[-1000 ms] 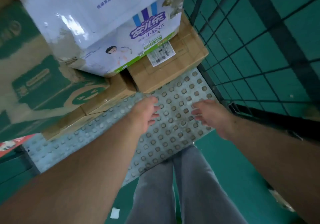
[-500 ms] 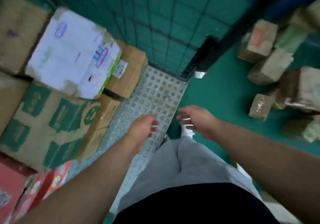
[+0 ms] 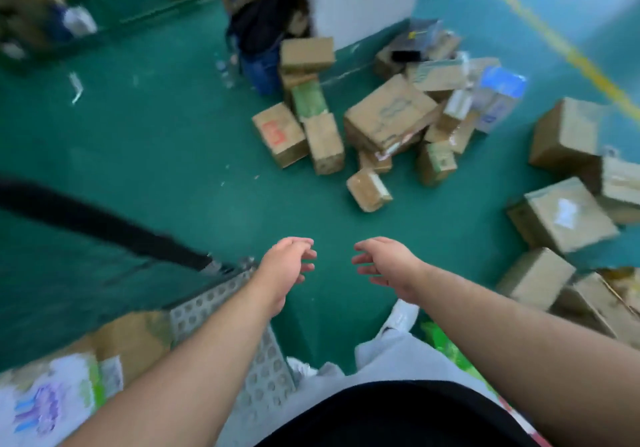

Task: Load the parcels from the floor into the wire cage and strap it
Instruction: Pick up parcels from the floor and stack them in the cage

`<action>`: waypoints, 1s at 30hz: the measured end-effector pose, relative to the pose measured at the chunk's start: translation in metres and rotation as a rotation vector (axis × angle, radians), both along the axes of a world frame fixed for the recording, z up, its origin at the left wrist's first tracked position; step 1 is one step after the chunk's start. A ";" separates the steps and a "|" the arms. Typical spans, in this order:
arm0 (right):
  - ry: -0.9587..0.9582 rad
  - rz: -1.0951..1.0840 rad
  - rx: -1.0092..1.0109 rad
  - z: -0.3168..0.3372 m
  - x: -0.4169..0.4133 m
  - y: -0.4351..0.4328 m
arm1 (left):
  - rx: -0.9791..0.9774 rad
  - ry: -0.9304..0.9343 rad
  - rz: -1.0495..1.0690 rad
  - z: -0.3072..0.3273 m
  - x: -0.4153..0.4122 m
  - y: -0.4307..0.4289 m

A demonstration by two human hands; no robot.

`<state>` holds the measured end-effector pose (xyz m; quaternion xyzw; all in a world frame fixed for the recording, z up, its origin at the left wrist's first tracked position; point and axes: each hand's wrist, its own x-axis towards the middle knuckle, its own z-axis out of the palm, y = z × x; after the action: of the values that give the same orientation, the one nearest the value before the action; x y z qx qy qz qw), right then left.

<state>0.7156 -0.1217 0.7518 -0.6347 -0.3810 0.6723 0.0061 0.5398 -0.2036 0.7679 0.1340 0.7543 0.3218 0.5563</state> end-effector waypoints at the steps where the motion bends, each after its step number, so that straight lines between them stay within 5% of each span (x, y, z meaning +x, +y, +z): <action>1: 0.006 -0.066 0.004 0.002 0.030 0.022 | 0.006 -0.007 -0.044 0.002 0.028 0.034; 11: 0.016 -0.275 0.056 0.007 0.202 0.181 | -0.016 -0.049 -0.186 0.016 0.184 0.220; 21: 0.038 -0.351 0.021 0.004 0.207 0.302 | -0.134 0.012 -0.226 0.004 0.168 0.332; 30: -0.098 -0.559 0.064 0.017 0.245 0.409 | -0.133 0.025 -0.601 -0.013 0.184 0.524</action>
<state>0.9610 0.2871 0.7687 -0.7464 -0.2123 0.6006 0.1929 0.7243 0.3203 0.7549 0.3183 0.7071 0.0914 0.6248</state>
